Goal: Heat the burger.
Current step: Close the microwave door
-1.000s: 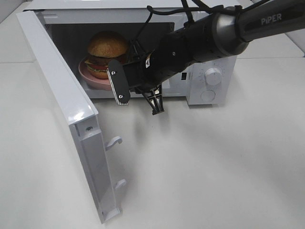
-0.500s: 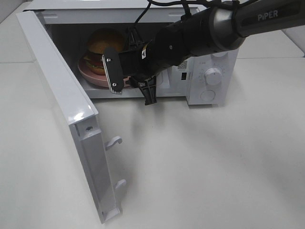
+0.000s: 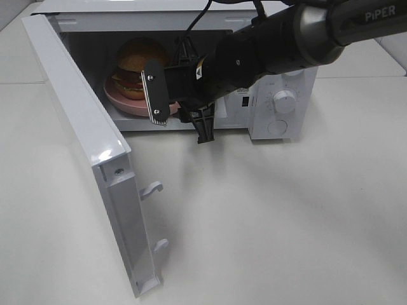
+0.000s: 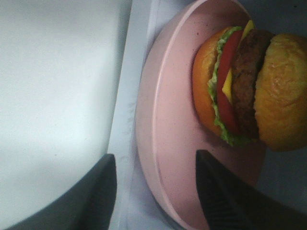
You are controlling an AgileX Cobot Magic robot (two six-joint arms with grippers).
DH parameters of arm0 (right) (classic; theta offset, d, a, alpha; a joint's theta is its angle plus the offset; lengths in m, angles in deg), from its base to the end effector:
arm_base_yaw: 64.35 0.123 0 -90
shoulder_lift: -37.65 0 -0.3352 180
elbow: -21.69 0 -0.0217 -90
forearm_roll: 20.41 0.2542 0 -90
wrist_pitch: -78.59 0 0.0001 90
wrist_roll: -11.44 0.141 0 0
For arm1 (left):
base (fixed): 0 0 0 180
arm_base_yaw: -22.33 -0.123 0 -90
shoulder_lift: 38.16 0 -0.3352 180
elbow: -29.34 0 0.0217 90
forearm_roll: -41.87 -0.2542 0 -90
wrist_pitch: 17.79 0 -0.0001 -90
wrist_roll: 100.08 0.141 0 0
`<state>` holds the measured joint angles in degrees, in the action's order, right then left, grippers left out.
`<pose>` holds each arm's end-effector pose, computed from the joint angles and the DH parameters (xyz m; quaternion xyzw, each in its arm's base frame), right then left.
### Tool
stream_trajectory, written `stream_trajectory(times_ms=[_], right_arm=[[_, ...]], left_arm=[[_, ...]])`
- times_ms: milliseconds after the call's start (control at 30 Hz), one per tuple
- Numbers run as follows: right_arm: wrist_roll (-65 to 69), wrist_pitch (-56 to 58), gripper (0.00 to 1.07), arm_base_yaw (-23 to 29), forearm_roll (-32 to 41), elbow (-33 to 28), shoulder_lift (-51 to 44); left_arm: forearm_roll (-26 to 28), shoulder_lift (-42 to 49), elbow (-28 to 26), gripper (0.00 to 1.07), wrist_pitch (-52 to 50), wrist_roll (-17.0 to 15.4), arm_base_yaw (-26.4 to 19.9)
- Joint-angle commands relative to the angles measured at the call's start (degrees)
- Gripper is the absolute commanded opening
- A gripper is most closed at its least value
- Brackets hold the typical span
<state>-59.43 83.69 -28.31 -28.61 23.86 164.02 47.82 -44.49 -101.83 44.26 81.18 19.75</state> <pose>0.4299 0.3106 0.1787 -0.7609 0.4872 -0.1624 0.3966 -0.0114 -0.0134 0.2590 -0.0067 0.8524 -0.0343 0.5217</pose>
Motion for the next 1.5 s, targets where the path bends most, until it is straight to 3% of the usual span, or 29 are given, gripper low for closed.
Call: stream_trajectory(times_ms=[33,333,800,867,1067,1133,1233,1300,1500], right_arm=[[0.5,-1.5,0.53,-0.3,-0.9,-4.0,-4.0],[1.8,-1.3,0.68,-1.5,-1.3,-11.3,-11.4],[9.1,-1.9,0.68,-3.5,-1.3,-22.6,-22.0],[17.8,-2.2,0.68,-4.2,-1.3,-26.6,-25.4],[27.2,-2.1,0.68,-4.2,-1.3,-29.9,-29.2],[36.7,-1.8,0.71,-4.2,-1.3,-32.9,-33.2],[39.0,-1.3,0.72,-4.2,-1.3,-33.5,-34.0],[49.2,2.1,0.82,-4.2,-1.3,-35.2,-37.5],[56.3,11.1,0.85,-4.2,-1.3,-35.5,-40.5]], left_arm=[[-0.1,0.7,0.1,1.00,-0.9,0.1,0.4],[-0.1,0.7,0.1,1.00,-0.9,0.1,0.4],[-0.1,0.7,0.1,1.00,-0.9,0.1,0.4],[-0.1,0.7,0.1,1.00,-0.9,0.1,0.4],[-0.1,0.7,0.1,1.00,-0.9,0.1,0.4],[-0.1,0.7,0.1,1.00,-0.9,0.1,0.4],[-0.1,0.7,0.1,1.00,-0.9,0.1,0.4],[-0.1,0.7,0.1,1.00,-0.9,0.1,0.4],[-0.1,0.7,0.1,1.00,-0.9,0.1,0.4]])
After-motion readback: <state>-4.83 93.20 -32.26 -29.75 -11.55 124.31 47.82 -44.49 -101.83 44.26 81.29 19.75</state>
